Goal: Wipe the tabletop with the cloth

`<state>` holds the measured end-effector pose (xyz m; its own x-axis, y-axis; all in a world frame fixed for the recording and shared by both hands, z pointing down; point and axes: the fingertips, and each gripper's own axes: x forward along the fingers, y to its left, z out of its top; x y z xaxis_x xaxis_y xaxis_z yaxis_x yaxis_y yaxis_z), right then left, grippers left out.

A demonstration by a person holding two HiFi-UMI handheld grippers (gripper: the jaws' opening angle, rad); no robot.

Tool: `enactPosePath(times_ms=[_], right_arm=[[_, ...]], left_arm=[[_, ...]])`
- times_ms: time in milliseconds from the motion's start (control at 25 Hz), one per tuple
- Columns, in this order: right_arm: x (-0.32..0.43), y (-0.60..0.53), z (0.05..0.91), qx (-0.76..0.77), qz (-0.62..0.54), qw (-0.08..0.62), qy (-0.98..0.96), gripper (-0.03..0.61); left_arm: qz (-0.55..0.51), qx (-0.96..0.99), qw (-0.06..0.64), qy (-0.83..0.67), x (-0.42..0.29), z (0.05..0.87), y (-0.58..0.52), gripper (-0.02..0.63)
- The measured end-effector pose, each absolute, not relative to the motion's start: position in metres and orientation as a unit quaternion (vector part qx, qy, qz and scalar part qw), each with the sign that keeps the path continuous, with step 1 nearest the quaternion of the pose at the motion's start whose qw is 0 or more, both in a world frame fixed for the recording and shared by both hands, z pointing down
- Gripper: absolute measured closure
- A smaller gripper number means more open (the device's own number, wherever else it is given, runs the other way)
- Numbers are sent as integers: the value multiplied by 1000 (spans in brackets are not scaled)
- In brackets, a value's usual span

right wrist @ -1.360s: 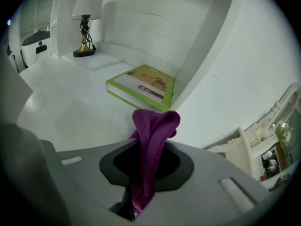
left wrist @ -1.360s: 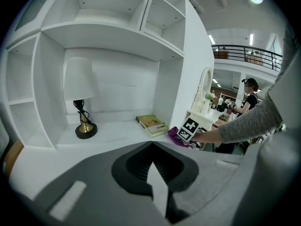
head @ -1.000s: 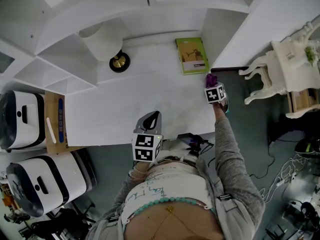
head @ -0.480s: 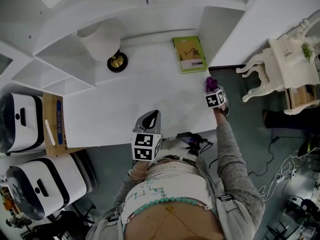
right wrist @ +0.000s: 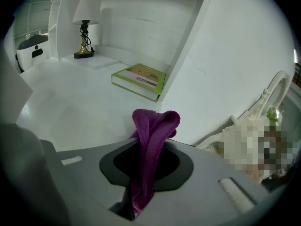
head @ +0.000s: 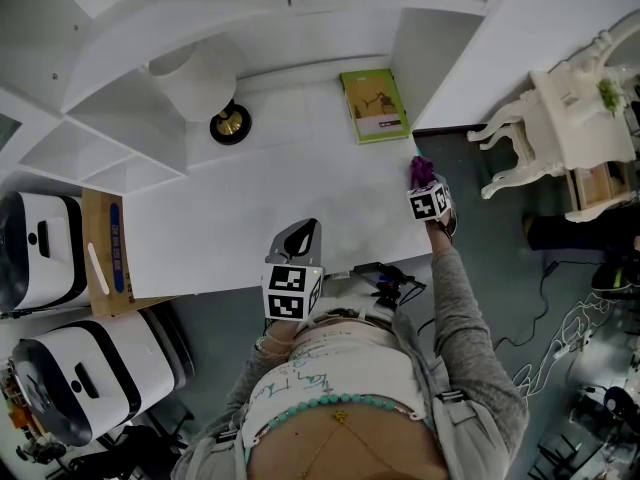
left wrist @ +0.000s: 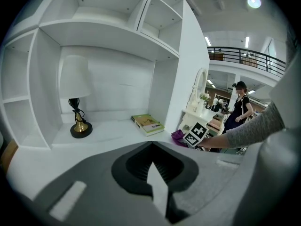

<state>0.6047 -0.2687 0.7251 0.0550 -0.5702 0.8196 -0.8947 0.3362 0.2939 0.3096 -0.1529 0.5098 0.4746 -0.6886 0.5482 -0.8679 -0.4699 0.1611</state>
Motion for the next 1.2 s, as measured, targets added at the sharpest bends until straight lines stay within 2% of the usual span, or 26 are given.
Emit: enactPosePath(times_ms=[760,1200], right_arm=[[610,-225,725,558,176,468,-662,500],[613,-223,727,555,164,492,-650,503]], left_arm=[[208,848,207,-442,326,508,-143,609],[200,838,211,-462,316,509,-129,609]])
